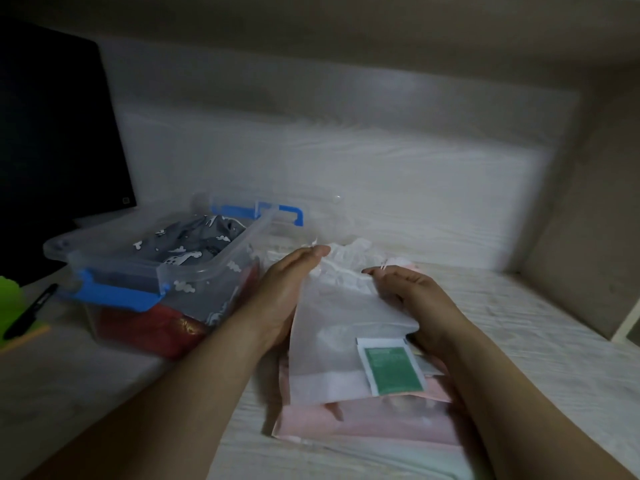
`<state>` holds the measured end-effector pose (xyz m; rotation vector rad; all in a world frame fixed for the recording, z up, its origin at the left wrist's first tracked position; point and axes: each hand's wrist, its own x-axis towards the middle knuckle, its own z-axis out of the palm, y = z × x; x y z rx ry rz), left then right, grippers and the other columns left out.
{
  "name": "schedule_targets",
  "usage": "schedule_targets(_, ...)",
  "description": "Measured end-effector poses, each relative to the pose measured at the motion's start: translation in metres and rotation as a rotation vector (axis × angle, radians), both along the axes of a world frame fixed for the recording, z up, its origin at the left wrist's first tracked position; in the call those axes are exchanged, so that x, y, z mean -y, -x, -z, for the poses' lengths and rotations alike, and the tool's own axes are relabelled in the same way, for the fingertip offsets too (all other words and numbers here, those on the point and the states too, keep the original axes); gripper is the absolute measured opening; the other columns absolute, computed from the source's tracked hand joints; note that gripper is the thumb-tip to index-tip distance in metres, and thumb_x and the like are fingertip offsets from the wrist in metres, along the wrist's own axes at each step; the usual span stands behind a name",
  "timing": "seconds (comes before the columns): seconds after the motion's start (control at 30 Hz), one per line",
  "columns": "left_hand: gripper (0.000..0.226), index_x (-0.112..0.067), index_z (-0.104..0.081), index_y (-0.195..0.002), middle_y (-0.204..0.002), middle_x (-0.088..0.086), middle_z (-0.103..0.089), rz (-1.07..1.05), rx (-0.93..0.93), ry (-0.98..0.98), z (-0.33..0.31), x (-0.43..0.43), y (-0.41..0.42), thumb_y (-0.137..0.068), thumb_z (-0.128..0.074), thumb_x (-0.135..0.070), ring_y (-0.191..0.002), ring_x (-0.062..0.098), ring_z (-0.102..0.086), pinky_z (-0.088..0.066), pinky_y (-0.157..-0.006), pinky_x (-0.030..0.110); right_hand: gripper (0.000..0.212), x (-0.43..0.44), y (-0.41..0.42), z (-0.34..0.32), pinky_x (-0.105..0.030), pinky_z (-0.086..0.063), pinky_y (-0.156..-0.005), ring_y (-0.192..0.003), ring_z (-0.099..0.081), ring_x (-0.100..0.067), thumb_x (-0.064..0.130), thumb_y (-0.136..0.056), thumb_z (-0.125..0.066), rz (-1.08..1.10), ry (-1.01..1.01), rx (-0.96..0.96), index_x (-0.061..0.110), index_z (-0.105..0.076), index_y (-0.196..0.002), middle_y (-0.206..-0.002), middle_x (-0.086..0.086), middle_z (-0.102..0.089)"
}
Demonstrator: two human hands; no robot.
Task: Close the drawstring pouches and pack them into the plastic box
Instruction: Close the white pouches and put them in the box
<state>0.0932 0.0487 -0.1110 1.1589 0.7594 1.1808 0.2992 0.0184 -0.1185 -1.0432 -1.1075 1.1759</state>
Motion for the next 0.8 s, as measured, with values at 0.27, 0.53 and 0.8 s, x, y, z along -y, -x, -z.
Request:
schedule_targets(0.27, 0.024, -0.01, -0.071, -0.109, -0.114, 0.005, -0.077, 0.063, 0.289, 0.198, 0.008, -0.019, -0.005, -0.107, -0.054, -0.026, -0.094, 0.018, -0.075, -0.06, -0.08, 0.032, 0.021, -0.006, -0.008, -0.006, -0.036, -0.055, -0.074, -0.082, -0.069, -0.025, 0.026, -0.1, -0.055, -0.058, 0.141, -0.237, 0.017, -0.071, -0.089, -0.09, -0.008, -0.071)
schedule_targets(0.53, 0.039, -0.014, -0.055, -0.075, -0.095, 0.011, -0.076, 0.083, 0.48, 0.294, 0.01, -0.02, -0.002, -0.109, -0.043, -0.027, -0.095, 0.026, -0.076, -0.053, -0.093, 0.042, 0.024, -0.011, -0.014, -0.006, -0.032, -0.054, -0.088, -0.071, -0.062, -0.024, 0.01, -0.086, -0.049, 0.04, 0.089, -0.654, 0.013, -0.046, -0.063, -0.066, -0.005, -0.051)
schedule_targets(0.8, 0.033, -0.02, -0.041, -0.067, -0.055, -0.004, -0.026, 0.091, 0.228, 0.162, 0.006, -0.021, -0.008, -0.1, -0.045, -0.017, -0.044, 0.009, -0.019, -0.015, -0.04, 0.023, 0.03, -0.012, -0.011, -0.009, -0.022, -0.021, -0.037, -0.047, -0.021, -0.012, 0.012, -0.076, -0.046, 0.097, 0.163, -0.545, 0.024, -0.025, -0.059, -0.057, 0.004, -0.018)
